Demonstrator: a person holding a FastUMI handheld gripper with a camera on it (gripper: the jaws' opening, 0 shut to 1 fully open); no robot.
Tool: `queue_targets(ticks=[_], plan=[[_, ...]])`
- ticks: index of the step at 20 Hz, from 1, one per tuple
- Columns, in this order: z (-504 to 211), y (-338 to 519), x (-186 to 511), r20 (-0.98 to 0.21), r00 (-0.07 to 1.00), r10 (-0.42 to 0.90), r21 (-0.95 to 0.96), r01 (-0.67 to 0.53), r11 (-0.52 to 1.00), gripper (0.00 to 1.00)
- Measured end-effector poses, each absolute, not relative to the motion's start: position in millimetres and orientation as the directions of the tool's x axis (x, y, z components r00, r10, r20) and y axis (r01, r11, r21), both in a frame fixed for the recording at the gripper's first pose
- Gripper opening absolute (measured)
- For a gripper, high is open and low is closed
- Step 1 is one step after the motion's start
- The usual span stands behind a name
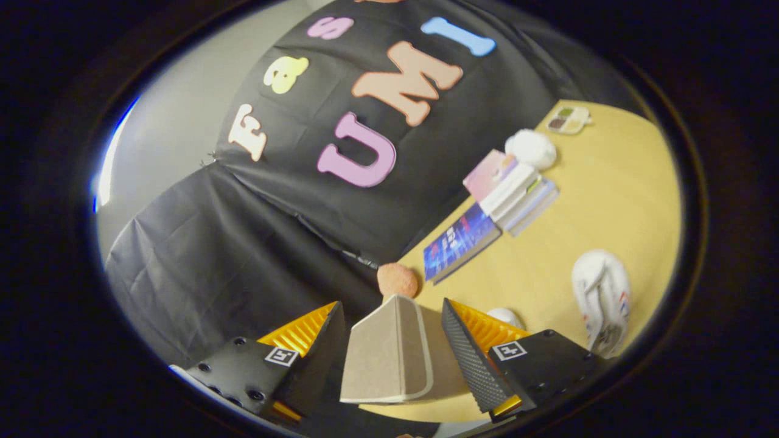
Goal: Open the storage box then place both shoes into the box .Put the left shoe in first, then the right shoe, with the right side of both shoes facing outward in a uniform manner.
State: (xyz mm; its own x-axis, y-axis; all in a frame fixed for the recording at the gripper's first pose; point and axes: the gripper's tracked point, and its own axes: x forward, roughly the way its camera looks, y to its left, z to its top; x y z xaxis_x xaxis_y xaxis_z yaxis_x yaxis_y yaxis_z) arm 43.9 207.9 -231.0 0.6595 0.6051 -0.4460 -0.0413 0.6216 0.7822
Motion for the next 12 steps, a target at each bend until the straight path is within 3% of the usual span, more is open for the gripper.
queue_targets(ticks=[6, 12], plan=[[-301.9, 243.8, -6.3, -0.527, 0.470, 0.708, 0.828, 0.096, 0.553, 0.99], [-335.6, 262.5, -28.5, -0.490, 0.374, 0.788, 0.870, 0.275, 0.410, 0.98]])
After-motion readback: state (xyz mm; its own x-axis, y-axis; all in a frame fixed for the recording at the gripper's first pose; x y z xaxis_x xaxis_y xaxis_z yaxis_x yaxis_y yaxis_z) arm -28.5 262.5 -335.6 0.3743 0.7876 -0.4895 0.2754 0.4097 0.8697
